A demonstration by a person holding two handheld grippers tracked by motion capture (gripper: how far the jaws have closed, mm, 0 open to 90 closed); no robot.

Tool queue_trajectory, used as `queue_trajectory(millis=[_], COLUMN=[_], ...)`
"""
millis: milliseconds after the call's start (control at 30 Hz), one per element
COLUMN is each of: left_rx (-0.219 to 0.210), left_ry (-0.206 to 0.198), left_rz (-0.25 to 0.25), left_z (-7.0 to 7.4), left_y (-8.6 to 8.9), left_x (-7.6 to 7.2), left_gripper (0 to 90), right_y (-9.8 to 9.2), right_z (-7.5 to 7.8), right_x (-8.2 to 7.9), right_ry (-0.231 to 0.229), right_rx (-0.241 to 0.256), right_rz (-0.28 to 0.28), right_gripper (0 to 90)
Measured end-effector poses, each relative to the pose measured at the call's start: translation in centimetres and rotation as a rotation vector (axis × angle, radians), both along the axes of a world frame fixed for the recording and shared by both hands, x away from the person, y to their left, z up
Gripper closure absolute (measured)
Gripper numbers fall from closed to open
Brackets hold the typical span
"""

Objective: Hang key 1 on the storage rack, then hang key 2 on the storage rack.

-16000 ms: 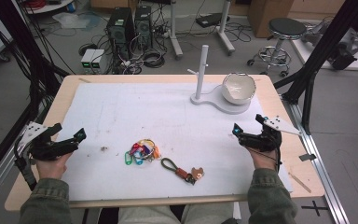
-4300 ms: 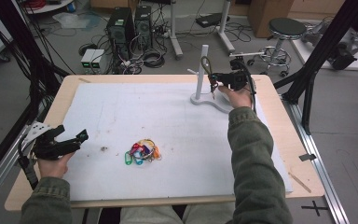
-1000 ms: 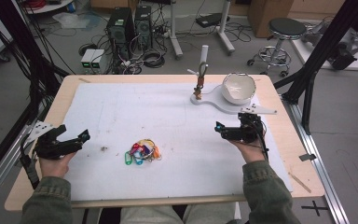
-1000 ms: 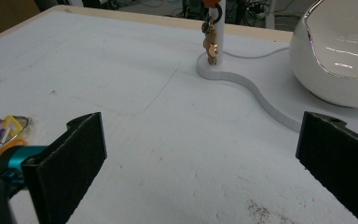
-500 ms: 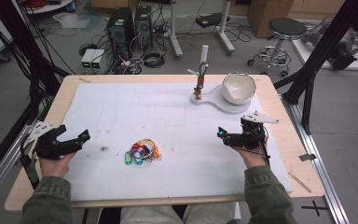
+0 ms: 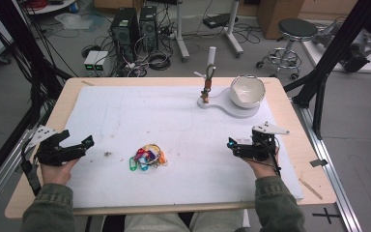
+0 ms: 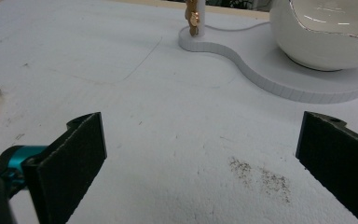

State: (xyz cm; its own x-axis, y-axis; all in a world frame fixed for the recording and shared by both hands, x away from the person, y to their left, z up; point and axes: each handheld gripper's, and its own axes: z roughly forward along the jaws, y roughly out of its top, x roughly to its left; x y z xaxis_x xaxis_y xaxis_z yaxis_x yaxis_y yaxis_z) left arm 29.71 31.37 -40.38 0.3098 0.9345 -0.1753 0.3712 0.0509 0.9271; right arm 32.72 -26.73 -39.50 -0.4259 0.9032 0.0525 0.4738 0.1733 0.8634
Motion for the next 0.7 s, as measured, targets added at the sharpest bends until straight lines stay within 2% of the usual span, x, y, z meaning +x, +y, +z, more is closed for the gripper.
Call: queue_trajectory(millis=[167, 300, 400, 433, 500, 567, 700], left_rx=[0.027, 0.032, 0.034, 0.028, -0.024, -0.038, 0.005], left_ry=[0.004, 0.001, 0.0, 0.004, 0.008, 0.004, 0.005], left_rz=[-0.031, -0.053, -0.067, -0.073, -0.092, -0.096, -0.115], left_z=[0.2, 0.5, 0.6, 0.7, 0.8, 1.0, 1.1], left_y=[-0.8, -1.4, -1.7, -1.8, -2.0, -2.2, -2.9], left_x=[0.2, 0.2, 0.3, 0.3, 0.4, 0.5, 0.5], left_gripper=[2.2, 2.2, 2.2, 2.2, 2.2, 2.2, 2.2], right_y=[-0.3, -0.3, -0.4, -0.4, -0.5, -0.5, -0.7], right_z=[0.0, 0.2, 0.2, 0.2, 0.2, 0.2, 0.2], right_x=[-0.3, -0.7, -1.0, -1.0, -1.2, -1.3, -1.4], right_ry=[-0.022, -0.045, -0.046, -0.047, -0.054, -0.056, -0.058], right_rx=[0.006, 0.007, 0.009, 0.009, 0.008, 0.008, 0.006], right_rz=[-0.009, -0.003, -0.005, -0.005, -0.005, -0.009, -0.012], right_gripper=[0.8, 0.8, 0.7, 0.7, 0.7, 0.8, 0.7])
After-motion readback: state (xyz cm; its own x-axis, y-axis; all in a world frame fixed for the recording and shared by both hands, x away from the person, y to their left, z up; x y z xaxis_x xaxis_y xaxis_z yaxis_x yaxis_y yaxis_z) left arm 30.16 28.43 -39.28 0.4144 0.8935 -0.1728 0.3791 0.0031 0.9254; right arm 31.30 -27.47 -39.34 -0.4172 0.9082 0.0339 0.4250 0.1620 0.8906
